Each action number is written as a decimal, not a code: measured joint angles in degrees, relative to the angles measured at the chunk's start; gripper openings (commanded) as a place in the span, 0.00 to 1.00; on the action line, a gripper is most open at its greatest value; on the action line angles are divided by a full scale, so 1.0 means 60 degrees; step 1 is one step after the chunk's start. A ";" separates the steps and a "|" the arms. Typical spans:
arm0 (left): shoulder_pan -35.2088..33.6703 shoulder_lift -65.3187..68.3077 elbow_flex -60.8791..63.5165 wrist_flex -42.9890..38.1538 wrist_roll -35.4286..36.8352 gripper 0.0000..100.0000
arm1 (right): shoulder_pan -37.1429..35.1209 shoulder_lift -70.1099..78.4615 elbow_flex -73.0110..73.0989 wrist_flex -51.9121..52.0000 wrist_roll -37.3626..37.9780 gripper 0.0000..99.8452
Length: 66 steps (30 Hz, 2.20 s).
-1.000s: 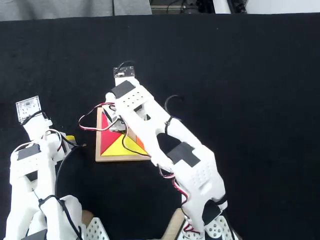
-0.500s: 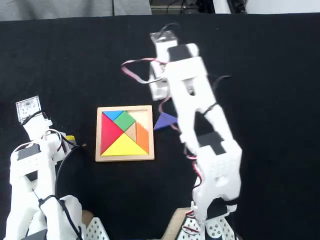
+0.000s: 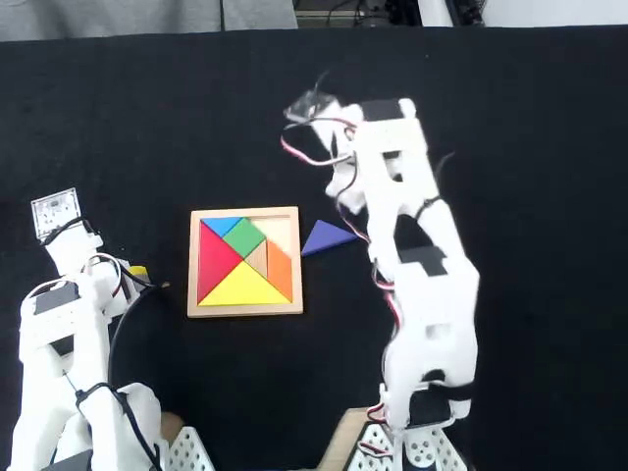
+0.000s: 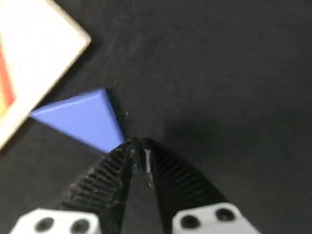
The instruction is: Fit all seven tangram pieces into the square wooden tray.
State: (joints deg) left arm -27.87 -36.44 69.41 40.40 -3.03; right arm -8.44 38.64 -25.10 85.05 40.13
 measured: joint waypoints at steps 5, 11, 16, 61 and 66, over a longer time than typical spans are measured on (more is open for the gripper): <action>0.0000 0.0000 0.0000 0.0000 0.0000 0.26 | 0.0000 0.0821 0.0103 -0.0176 0.0059 0.01; 0.0000 0.0000 0.0000 0.0000 0.0000 0.26 | 0.0044 0.0879 0.0147 0.1070 0.0161 0.01; 0.0000 0.0000 0.0000 0.0000 0.0000 0.26 | -0.0234 0.0879 0.0571 0.2286 0.0352 0.01; 0.0000 0.0000 0.0000 -0.0073 0.0000 0.26 | -0.1919 -0.3282 0.6403 -0.1963 -0.1788 0.35; 0.0000 0.0000 0.0000 -0.0073 0.0000 0.26 | -0.1905 -0.2740 0.5993 -0.2037 -0.1788 0.35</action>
State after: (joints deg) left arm -27.87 -36.44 69.41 39.96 -3.03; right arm -19.87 22.20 10.86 72.84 29.41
